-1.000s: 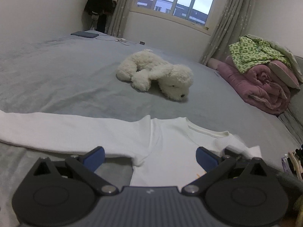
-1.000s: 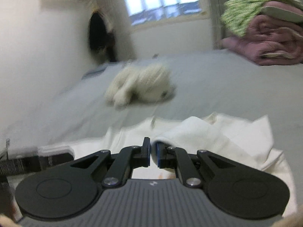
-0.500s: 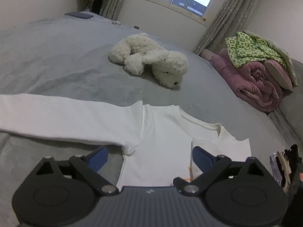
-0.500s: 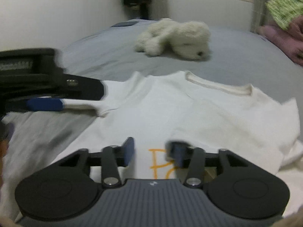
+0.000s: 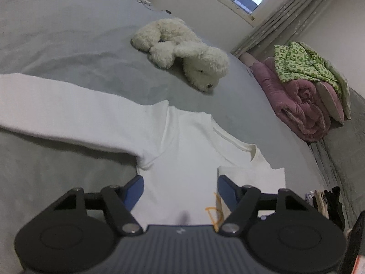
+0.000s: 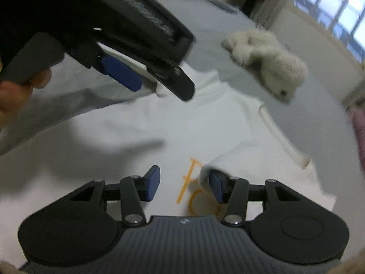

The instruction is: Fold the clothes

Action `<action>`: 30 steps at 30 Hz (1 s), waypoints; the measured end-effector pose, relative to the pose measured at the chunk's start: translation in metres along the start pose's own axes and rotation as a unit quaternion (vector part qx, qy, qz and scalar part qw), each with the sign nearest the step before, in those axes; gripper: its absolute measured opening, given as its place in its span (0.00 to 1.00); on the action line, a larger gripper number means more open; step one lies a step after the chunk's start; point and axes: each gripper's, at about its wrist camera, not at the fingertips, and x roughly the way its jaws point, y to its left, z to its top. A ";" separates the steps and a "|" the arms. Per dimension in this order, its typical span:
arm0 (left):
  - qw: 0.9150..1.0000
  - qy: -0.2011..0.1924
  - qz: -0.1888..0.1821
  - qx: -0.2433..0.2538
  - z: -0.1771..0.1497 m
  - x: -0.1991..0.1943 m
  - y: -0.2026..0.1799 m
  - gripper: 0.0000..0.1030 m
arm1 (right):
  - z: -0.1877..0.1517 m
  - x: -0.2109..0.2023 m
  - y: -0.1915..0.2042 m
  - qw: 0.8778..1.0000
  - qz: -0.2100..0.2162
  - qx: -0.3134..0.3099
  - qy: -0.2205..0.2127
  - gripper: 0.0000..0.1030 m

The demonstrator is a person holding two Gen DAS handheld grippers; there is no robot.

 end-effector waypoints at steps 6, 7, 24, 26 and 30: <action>1.000 0.006 0.002 0.002 -0.001 0.003 -0.004 0.70 | -0.035 -0.013 -0.038 0.969 0.095 0.229 -0.021 0.52; 1.000 0.007 0.001 0.003 -0.001 0.003 -0.005 0.70 | -0.043 -0.017 -0.042 0.960 0.102 0.260 -0.028 0.52; 0.997 0.060 -0.057 -0.001 -0.013 0.022 -0.004 0.70 | -0.122 -0.042 -0.107 0.747 0.121 0.645 -0.103 0.36; 0.996 0.061 -0.067 -0.011 -0.014 0.023 -0.001 0.70 | -0.122 -0.042 -0.110 0.744 0.111 0.650 -0.104 0.20; 0.993 0.065 -0.088 -0.036 -0.016 0.027 0.007 0.70 | -0.115 -0.047 -0.117 0.758 0.098 0.633 -0.119 0.07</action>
